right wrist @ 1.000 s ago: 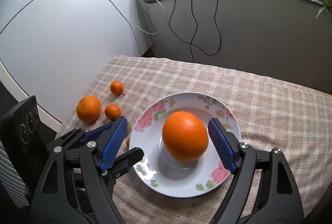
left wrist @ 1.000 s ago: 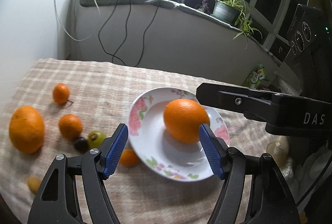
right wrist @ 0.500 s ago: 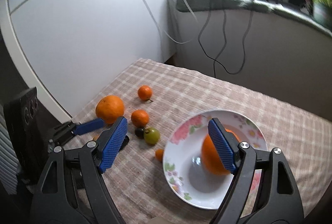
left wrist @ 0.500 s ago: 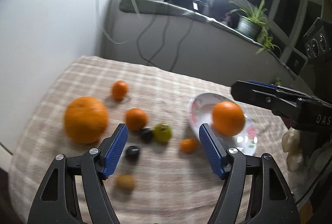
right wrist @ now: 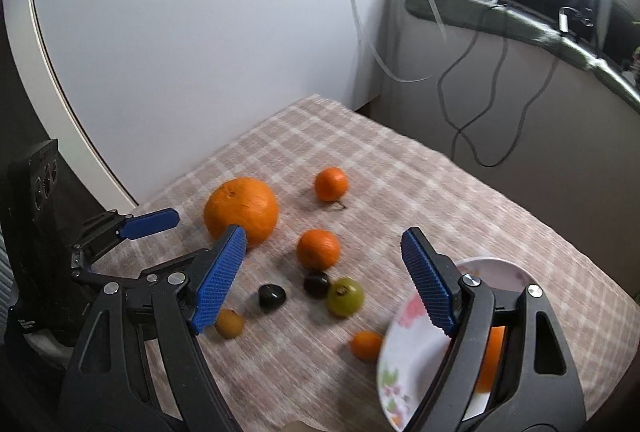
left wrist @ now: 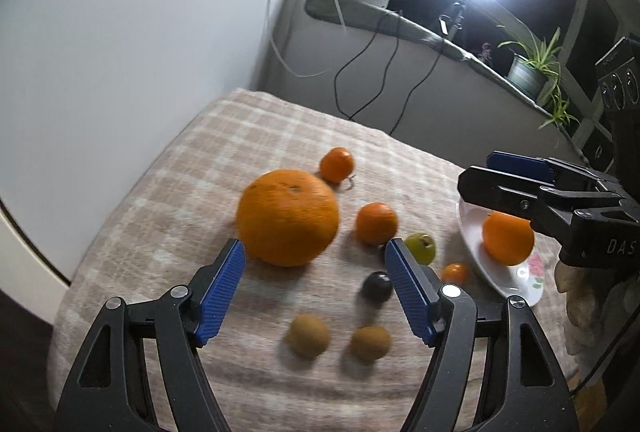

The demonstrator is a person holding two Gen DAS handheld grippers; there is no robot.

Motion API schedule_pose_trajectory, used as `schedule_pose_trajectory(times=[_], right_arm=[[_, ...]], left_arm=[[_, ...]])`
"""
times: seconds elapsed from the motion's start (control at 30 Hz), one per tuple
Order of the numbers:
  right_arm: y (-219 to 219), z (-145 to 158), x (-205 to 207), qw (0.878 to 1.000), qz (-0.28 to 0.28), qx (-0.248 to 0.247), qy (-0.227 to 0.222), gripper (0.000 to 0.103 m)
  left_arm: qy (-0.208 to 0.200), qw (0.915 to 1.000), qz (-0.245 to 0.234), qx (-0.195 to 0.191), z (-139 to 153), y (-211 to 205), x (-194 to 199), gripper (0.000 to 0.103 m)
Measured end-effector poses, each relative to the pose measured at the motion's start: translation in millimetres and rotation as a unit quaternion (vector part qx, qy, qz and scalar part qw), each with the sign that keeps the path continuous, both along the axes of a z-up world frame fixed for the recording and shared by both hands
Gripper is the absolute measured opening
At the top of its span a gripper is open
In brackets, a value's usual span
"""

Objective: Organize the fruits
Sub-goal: 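Withdraw the right gripper and move it to the second large orange, then close the right gripper on the second large orange and lift it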

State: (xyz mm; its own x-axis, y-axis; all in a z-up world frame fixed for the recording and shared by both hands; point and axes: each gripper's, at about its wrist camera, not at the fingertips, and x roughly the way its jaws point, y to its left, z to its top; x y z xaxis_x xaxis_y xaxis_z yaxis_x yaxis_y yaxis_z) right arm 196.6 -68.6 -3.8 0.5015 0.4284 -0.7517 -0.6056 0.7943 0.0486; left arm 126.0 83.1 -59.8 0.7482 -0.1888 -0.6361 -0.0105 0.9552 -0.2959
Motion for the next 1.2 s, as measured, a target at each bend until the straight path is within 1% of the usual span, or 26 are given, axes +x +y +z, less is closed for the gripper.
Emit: schedule_pose_trajectory(times=[0.2, 0.37, 0.5, 0.67, 0.8, 1.13, 1.2], right_arm=[[25.3, -16.1, 15.9, 0.999, 0.019, 0.01, 0.041, 0.083], [41.0, -30.5, 33.1, 0.995, 0.025, 0.031, 0.092, 0.083], [52.5, -43.5, 43.4, 0.99, 0.03, 0.044, 0.129, 0.077], [63.6, -57.3, 52.1, 0.986, 0.03, 0.045, 0.156, 0.074], [68.2, -67.6, 59.5, 0.981, 0.028, 0.057, 0.183, 0.071], [78.4, -77.2, 69.7, 0.969, 0.032, 0.089, 0.227, 0.071], [80.5, -79.4, 70.8, 0.966, 0.038, 0.098, 0.236, 0.066]], left_arm=[[0.013, 0.9996, 0.004, -0.027, -11.5, 14.9, 6.2, 0.073], [0.022, 0.9985, 0.002, -0.05, -18.9, 22.7, 13.0, 0.073], [0.031, 0.9973, -0.004, -0.066, -25.7, 25.5, 20.1, 0.073], [0.036, 0.9965, -0.013, -0.075, -28.2, 24.2, 27.0, 0.073], [0.039, 0.9957, -0.015, -0.083, -30.2, 25.6, 32.5, 0.073], [0.053, 0.9936, -0.016, -0.098, -38.2, 29.6, 42.4, 0.073], [0.055, 0.9936, -0.015, -0.097, -38.7, 29.7, 43.5, 0.071]])
